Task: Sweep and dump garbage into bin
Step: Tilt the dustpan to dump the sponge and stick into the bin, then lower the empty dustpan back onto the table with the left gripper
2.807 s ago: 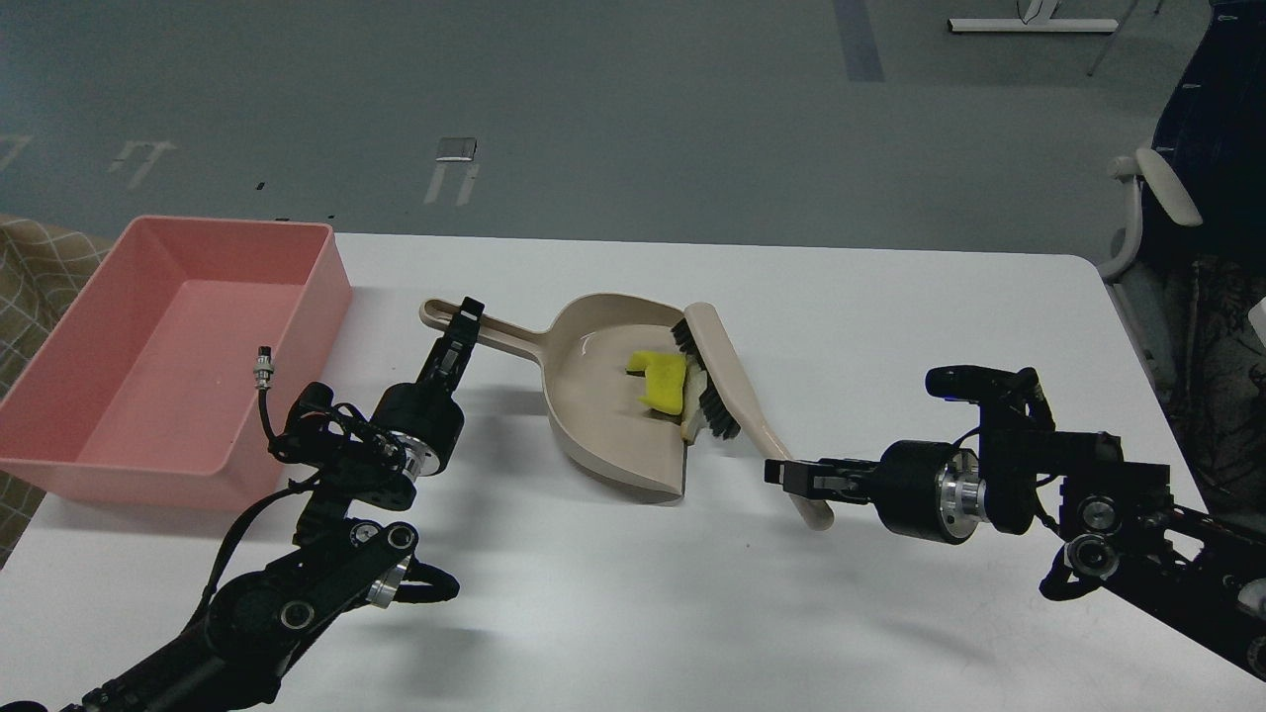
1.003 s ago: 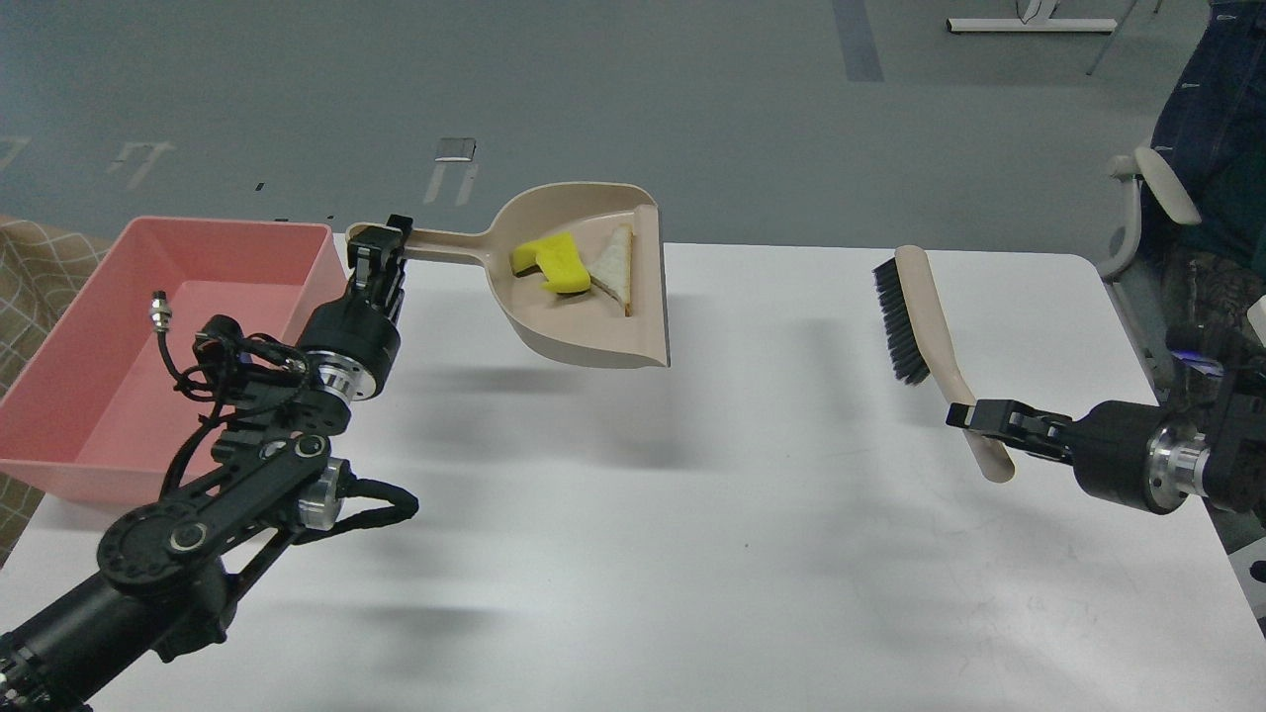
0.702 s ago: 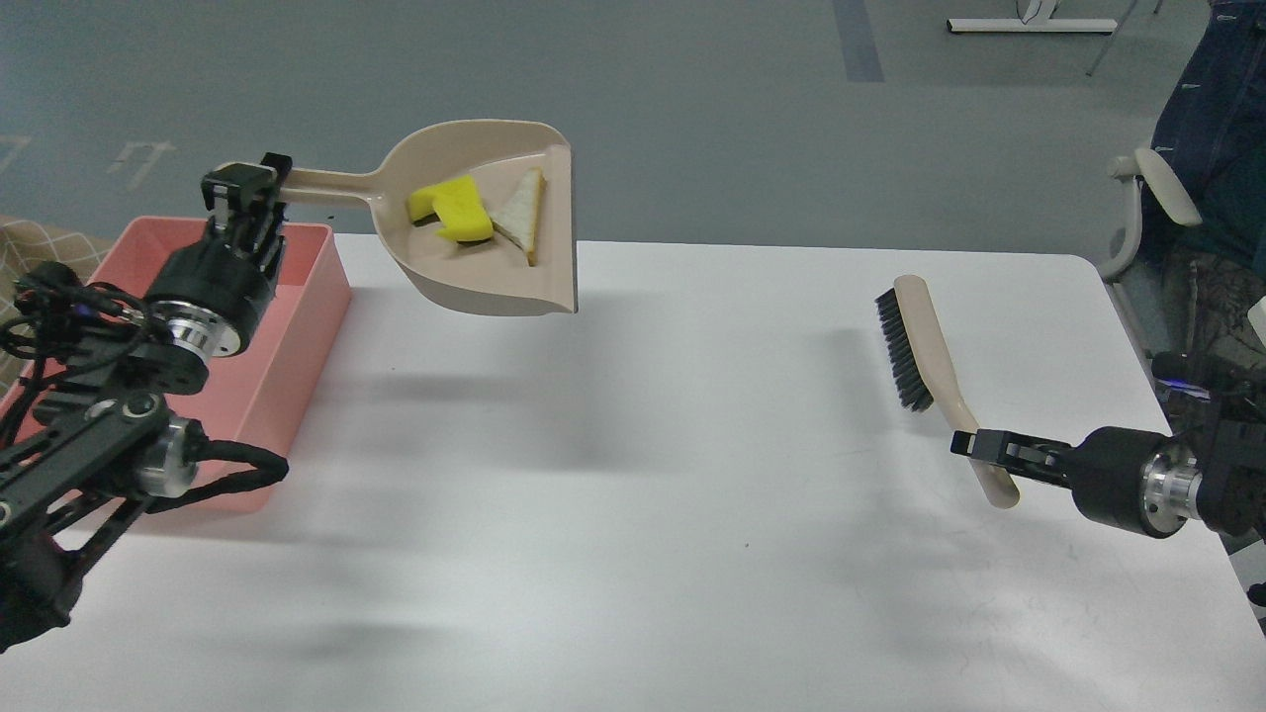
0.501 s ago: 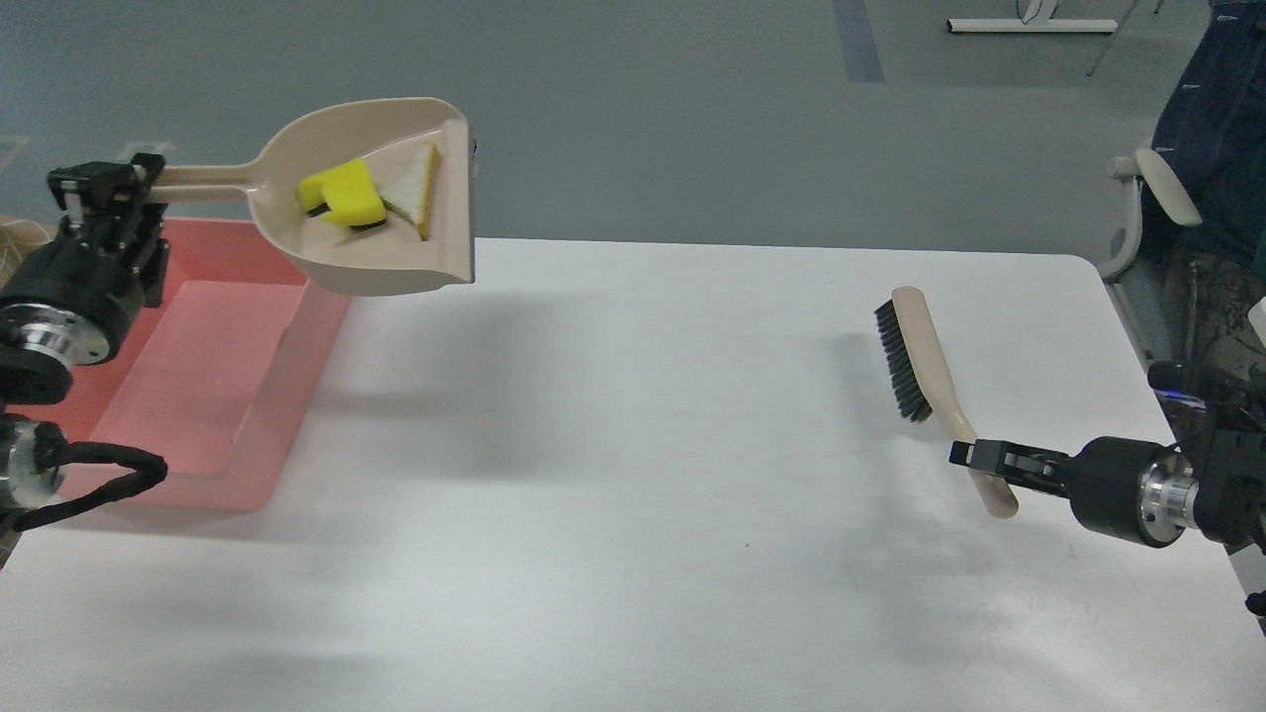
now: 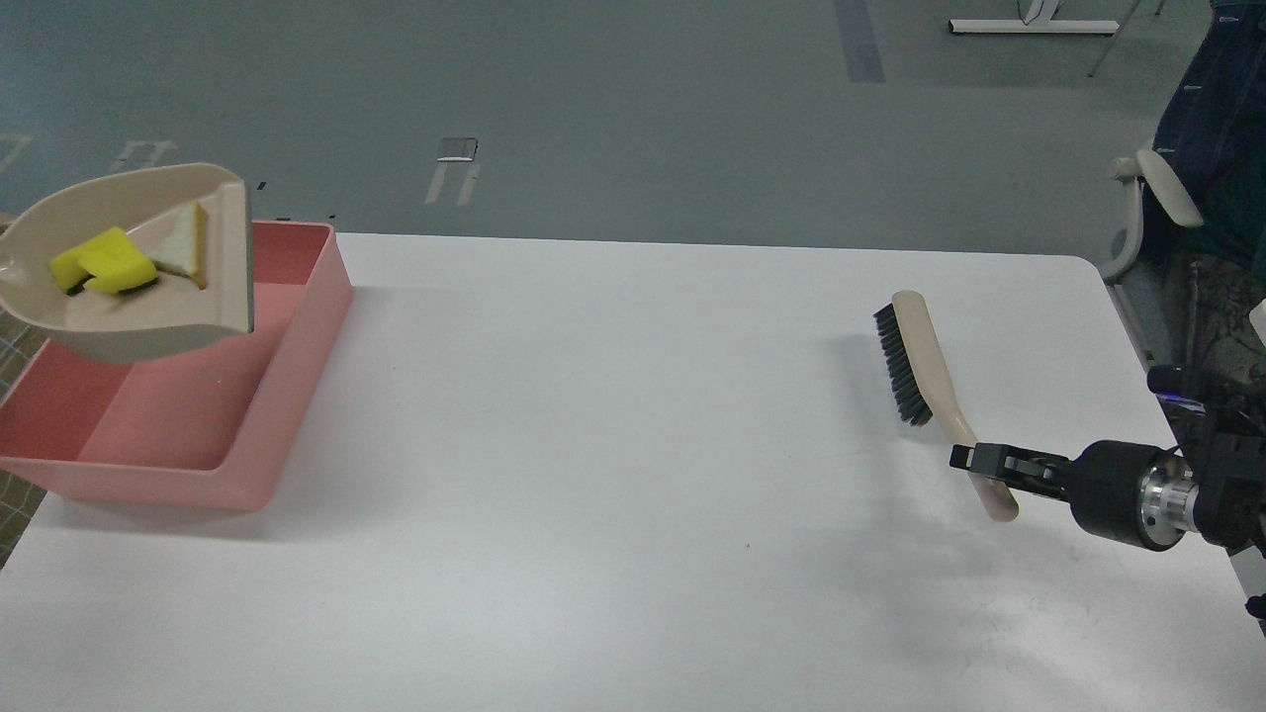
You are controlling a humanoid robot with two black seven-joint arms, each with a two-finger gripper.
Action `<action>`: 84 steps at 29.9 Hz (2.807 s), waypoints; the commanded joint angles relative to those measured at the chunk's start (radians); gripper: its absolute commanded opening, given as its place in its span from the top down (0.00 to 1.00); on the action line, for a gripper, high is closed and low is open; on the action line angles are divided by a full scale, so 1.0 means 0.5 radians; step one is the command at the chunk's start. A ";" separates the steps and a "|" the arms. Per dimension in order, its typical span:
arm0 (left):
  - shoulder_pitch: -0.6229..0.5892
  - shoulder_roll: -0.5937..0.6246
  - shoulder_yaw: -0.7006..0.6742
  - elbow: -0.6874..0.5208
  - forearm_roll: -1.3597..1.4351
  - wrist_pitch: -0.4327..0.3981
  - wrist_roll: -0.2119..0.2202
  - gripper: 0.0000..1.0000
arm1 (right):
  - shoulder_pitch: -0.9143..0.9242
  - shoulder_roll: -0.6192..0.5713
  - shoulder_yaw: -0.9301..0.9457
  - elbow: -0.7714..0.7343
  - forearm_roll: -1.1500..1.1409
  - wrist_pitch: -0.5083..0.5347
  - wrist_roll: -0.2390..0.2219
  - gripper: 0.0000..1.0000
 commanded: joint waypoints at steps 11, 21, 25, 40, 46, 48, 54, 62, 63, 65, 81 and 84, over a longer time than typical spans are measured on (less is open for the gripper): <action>-0.018 0.263 -0.004 0.134 0.801 0.155 -0.368 1.00 | 0.000 0.014 -0.002 0.000 0.000 0.002 0.000 1.00; -0.005 0.353 0.011 0.134 1.353 0.502 -0.460 1.00 | 0.000 0.017 0.001 0.000 0.003 0.002 0.000 1.00; -0.011 0.356 0.011 0.134 1.519 0.567 -0.463 1.00 | 0.000 0.017 -0.002 0.000 0.003 0.002 0.000 1.00; -0.118 0.429 0.014 0.124 1.523 0.640 -0.442 1.00 | 0.003 0.017 -0.002 -0.003 0.003 0.002 0.000 1.00; -0.538 0.420 0.020 0.109 1.186 0.405 -0.319 1.00 | 0.003 0.017 -0.002 -0.003 0.003 0.005 0.000 1.00; -0.615 0.414 0.020 0.094 1.106 0.334 -0.270 1.00 | 0.000 0.011 -0.002 -0.003 0.003 0.008 0.000 1.00; -0.953 0.233 0.118 -0.109 0.934 0.101 0.018 1.00 | -0.021 0.002 -0.030 0.004 -0.003 0.011 0.000 1.00; -1.204 -0.275 0.458 -0.268 0.961 0.207 0.233 1.00 | -0.018 -0.001 -0.030 0.007 -0.003 0.011 0.000 1.00; -1.226 -0.310 0.499 -0.274 0.961 0.235 0.246 1.00 | -0.018 -0.001 -0.030 0.007 -0.003 0.011 0.000 1.00; -1.330 -0.432 0.697 -0.274 0.961 0.324 0.273 1.00 | -0.021 -0.004 -0.030 0.004 -0.006 0.011 0.000 1.00; -1.413 -1.000 1.450 -0.247 0.967 0.800 0.252 1.00 | -0.027 -0.007 -0.036 0.007 -0.003 0.011 0.000 1.00; -1.395 -1.037 1.548 -0.235 0.976 0.837 0.163 1.00 | -0.027 -0.007 -0.036 0.007 -0.003 0.011 0.000 1.00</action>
